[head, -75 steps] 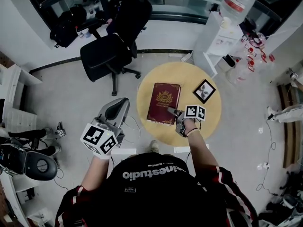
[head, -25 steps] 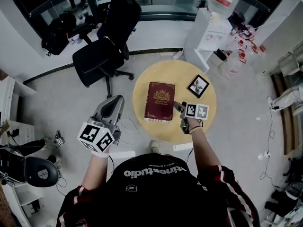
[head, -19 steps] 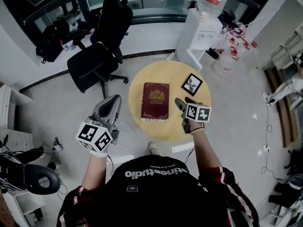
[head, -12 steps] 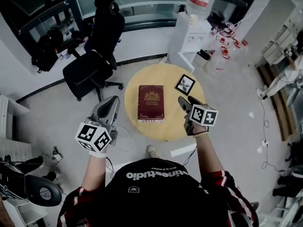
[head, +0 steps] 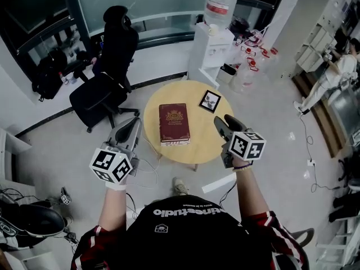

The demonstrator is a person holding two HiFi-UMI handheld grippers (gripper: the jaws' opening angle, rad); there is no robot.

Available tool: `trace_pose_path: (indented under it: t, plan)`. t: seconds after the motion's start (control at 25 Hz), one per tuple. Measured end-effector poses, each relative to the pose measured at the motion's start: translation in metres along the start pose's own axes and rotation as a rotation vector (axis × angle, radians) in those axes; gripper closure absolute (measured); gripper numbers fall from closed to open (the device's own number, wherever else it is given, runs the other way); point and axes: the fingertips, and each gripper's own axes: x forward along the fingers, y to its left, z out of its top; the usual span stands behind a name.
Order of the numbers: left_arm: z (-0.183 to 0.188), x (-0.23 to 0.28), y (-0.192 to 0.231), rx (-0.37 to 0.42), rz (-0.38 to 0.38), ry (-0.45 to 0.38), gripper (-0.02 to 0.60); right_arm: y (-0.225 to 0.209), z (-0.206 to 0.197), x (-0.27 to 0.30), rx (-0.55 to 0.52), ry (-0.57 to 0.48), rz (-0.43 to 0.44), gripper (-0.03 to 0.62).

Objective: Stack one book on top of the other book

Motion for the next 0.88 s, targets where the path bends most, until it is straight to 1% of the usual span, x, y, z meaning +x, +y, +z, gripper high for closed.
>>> trace_pose_path:
  t: [0.12,0.32,0.48,0.68,0.88]
  plan:
    - [0.007,-0.015,-0.008,0.004,-0.019,-0.008,0.565,0.019,0.007,-0.027,-0.034,-0.045,-0.011,0.396]
    - [0.015,-0.034,-0.023,0.012,-0.048,-0.013,0.565,0.054,0.016,-0.066,-0.094,-0.097,-0.013,0.415]
    - [0.023,-0.041,-0.031,0.020,-0.054,-0.024,0.565,0.071,0.029,-0.088,-0.131,-0.148,-0.020,0.428]
    - [0.034,-0.040,-0.046,0.026,-0.052,-0.038,0.565,0.073,0.045,-0.107,-0.142,-0.196,-0.010,0.442]
    - [0.037,-0.031,-0.063,0.034,-0.031,-0.044,0.565,0.061,0.053,-0.118,-0.154,-0.213,0.005,0.452]
